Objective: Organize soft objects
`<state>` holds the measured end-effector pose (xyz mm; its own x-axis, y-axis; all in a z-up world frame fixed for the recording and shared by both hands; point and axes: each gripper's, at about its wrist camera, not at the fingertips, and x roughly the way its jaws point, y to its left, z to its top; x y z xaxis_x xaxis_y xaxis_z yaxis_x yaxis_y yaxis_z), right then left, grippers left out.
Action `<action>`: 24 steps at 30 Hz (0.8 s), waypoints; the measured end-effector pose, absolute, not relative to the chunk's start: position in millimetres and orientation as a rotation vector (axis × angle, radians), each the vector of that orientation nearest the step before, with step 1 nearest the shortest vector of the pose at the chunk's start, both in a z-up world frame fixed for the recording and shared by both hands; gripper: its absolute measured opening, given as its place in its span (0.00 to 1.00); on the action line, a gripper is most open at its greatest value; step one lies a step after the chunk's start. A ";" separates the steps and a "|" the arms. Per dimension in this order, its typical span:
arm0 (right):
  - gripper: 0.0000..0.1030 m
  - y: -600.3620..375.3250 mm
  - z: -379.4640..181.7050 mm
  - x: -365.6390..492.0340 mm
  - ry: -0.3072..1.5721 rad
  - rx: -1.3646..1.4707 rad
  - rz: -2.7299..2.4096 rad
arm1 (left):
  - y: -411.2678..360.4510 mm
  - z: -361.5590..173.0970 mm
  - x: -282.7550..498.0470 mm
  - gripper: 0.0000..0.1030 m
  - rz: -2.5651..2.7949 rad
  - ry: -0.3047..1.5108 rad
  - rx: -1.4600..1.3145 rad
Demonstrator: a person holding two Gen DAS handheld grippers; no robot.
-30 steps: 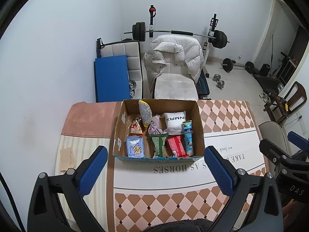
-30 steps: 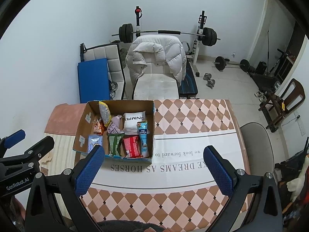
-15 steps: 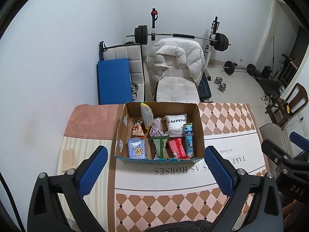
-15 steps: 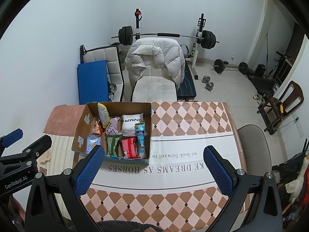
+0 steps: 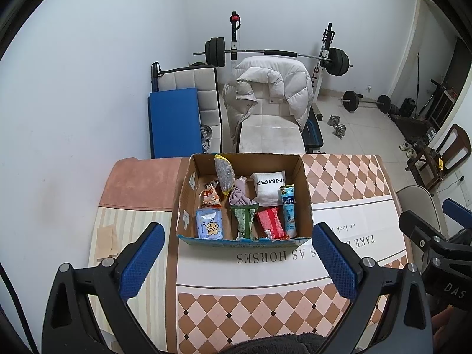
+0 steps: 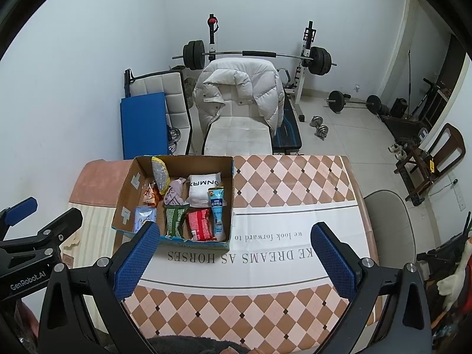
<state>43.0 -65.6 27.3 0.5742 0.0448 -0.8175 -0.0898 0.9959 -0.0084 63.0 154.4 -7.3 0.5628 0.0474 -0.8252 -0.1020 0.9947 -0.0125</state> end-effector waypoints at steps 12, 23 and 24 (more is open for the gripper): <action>1.00 -63.8 29.8 42.1 0.951 -0.066 0.079 | 153.8 -8.1 60.9 0.99 0.086 0.973 -0.064; 1.00 -61.2 28.8 41.7 0.947 -0.066 0.080 | 155.7 -6.2 55.5 0.99 0.094 0.967 -0.067; 1.00 -61.3 28.7 41.7 0.947 -0.065 0.080 | 155.4 -6.2 54.8 0.99 0.094 0.967 -0.066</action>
